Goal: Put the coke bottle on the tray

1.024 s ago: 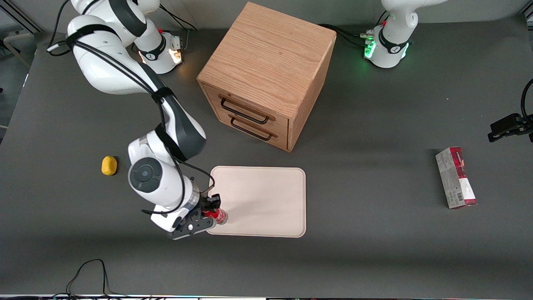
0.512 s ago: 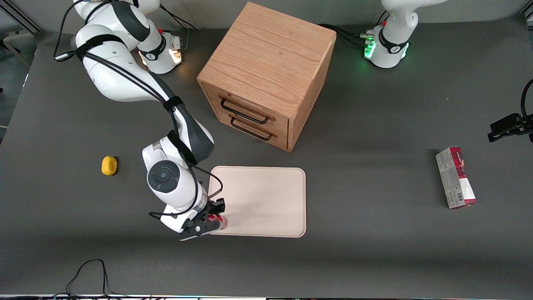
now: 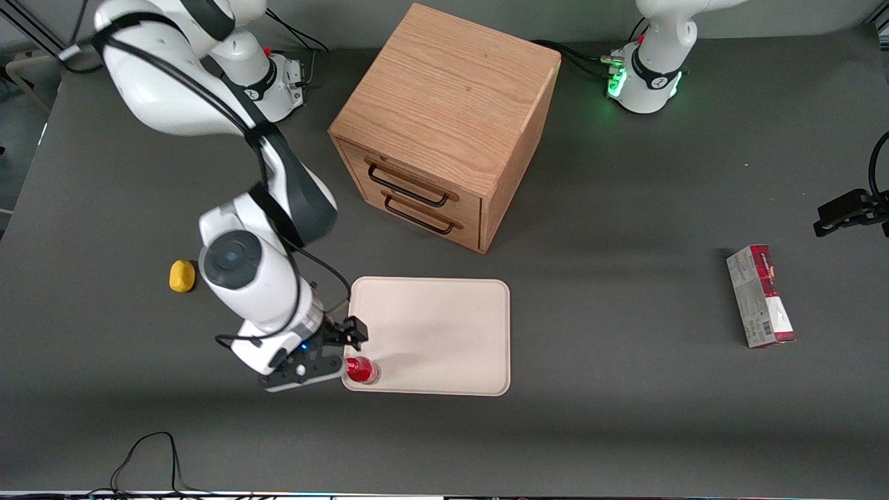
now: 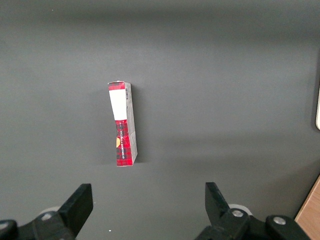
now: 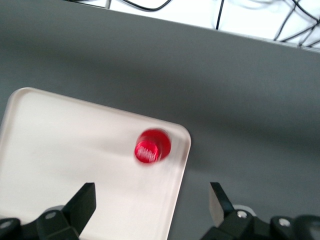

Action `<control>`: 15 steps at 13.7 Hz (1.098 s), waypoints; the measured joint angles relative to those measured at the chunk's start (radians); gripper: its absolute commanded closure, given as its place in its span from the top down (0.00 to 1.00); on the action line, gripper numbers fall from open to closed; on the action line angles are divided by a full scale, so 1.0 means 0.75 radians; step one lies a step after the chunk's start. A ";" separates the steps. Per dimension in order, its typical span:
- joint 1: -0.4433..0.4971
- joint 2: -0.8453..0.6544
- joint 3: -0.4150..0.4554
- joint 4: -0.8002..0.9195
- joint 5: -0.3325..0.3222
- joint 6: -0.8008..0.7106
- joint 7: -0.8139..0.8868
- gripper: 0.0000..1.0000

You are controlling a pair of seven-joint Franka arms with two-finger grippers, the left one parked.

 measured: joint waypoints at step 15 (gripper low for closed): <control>-0.057 -1.356 -0.480 -1.216 0.304 -0.301 -0.168 1.00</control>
